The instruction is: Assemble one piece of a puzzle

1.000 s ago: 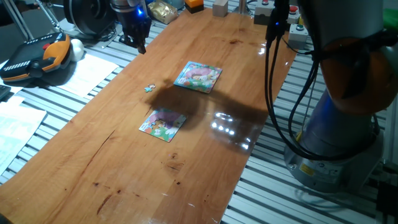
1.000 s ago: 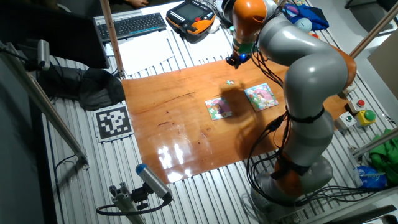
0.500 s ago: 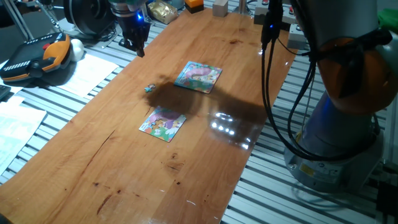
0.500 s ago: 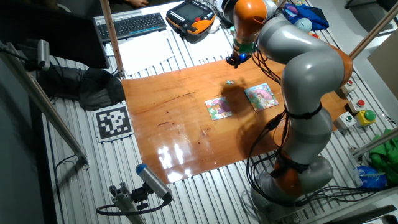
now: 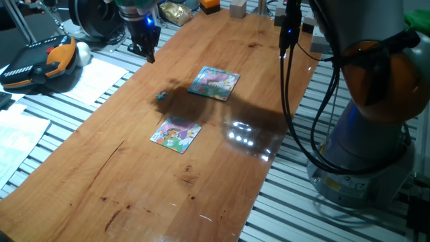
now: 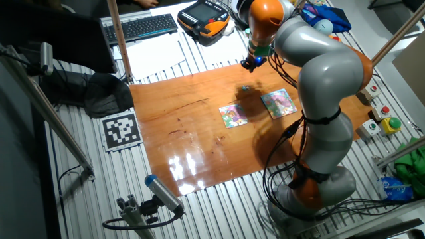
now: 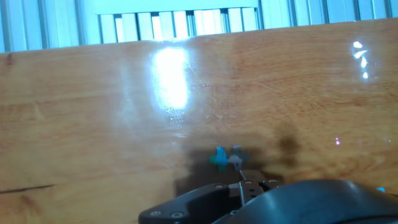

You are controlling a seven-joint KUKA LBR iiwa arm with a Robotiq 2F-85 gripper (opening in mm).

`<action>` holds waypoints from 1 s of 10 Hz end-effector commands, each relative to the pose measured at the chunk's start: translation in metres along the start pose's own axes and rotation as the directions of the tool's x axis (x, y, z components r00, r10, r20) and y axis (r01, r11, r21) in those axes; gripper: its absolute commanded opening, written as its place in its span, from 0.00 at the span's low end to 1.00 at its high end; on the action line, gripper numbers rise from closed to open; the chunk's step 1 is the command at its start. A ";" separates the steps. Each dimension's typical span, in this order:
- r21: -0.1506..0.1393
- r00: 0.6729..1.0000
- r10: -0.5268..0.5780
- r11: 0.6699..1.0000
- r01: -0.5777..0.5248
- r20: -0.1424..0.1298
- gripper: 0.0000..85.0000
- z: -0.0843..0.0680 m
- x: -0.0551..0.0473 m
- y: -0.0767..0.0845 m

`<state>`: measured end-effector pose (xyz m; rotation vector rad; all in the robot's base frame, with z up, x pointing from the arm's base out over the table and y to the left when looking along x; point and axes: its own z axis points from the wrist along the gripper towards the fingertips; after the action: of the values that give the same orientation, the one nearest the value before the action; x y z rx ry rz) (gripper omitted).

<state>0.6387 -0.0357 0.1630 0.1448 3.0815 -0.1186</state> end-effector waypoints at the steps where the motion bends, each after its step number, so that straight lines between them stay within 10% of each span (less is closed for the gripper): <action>1: -0.003 1.000 0.002 1.000 -0.002 0.000 0.00 0.003 -0.001 0.001; 10: -0.014 0.999 0.036 0.999 -0.036 -0.018 0.00 0.019 -0.007 0.002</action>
<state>0.6472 -0.0357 0.1446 0.2021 3.0951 -0.0938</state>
